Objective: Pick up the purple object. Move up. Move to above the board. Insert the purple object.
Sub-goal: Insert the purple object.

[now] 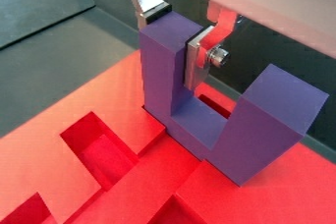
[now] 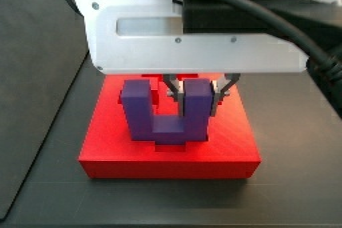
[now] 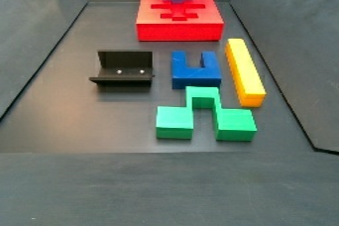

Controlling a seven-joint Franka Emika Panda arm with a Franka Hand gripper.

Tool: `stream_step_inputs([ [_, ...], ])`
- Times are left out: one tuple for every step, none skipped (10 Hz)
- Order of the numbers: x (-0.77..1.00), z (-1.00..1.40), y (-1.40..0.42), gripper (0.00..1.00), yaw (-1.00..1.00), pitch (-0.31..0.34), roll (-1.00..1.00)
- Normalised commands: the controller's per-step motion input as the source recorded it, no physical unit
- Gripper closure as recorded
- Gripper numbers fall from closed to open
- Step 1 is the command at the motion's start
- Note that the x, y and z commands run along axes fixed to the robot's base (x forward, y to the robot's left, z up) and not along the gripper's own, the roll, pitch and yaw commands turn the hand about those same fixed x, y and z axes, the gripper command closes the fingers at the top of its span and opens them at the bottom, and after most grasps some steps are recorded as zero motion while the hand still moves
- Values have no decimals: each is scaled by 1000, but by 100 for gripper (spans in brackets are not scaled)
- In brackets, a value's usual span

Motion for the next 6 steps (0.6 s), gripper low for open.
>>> stream_step_inputs([
  [0, -837, -69, 100, 0, -60, 110],
  [0, -883, -60, 100, 0, -50, 144],
  [23, -831, -89, 100, 0, -1, 201],
  [9, -794, -89, 100, 0, 0, 177],
  [0, -134, 0, 100, 0, 0, 0],
  [0, 0, 0, 100, 0, 0, 0],
])
